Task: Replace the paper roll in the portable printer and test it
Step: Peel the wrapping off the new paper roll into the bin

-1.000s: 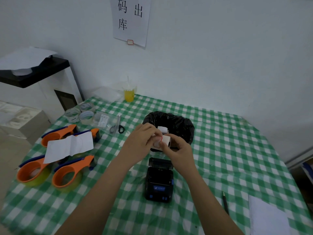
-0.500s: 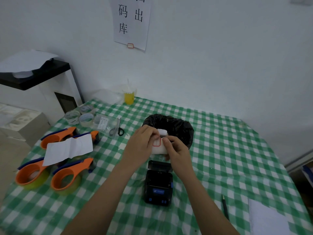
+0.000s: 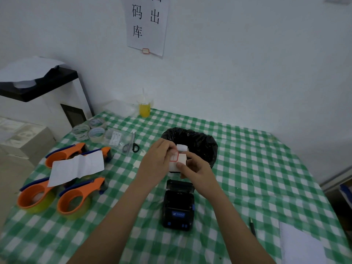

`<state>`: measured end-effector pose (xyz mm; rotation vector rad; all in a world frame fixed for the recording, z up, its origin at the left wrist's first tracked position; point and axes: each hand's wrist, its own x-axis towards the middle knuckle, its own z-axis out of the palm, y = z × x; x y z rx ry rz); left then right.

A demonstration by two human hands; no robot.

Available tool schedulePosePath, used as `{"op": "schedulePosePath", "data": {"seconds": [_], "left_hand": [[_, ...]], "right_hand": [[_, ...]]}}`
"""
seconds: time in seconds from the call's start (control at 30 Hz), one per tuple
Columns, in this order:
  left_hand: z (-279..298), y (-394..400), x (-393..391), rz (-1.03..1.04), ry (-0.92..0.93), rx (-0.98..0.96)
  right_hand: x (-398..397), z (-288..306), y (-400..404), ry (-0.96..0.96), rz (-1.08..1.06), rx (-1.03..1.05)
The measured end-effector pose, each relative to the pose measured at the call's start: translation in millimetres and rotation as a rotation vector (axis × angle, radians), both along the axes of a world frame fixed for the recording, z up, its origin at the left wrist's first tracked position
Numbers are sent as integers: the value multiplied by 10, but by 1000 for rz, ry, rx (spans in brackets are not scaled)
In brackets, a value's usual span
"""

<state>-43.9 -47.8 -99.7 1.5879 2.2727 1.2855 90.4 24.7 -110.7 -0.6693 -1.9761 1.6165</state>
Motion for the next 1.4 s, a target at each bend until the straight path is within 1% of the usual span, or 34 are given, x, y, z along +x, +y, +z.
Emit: {"op": "schedulePosePath", "data": {"seconds": [0.37, 0.63, 0.87, 1.1, 1.23, 1.33, 1.4], "left_hand": [[-11, 6, 6, 45, 38, 63], [-10, 24, 15, 60, 36, 103], [-29, 52, 37, 72, 39, 96], [-166, 113, 12, 60, 11, 67], [-218, 148, -11, 60, -45, 80], [-237, 212, -100, 81, -90, 97], [-275, 270, -167, 73, -102, 72]], "right_hand": [[-42, -41, 4, -2, -53, -10], [-53, -27, -7, 16, -55, -70], [-51, -72, 14, 32, -81, -164], [-53, -204, 73, 24, -112, -250], [-82, -306, 138, -6, -142, -280], [-89, -437, 213, -69, -194, -287], [-83, -542, 256, -86, -254, -313]]}}
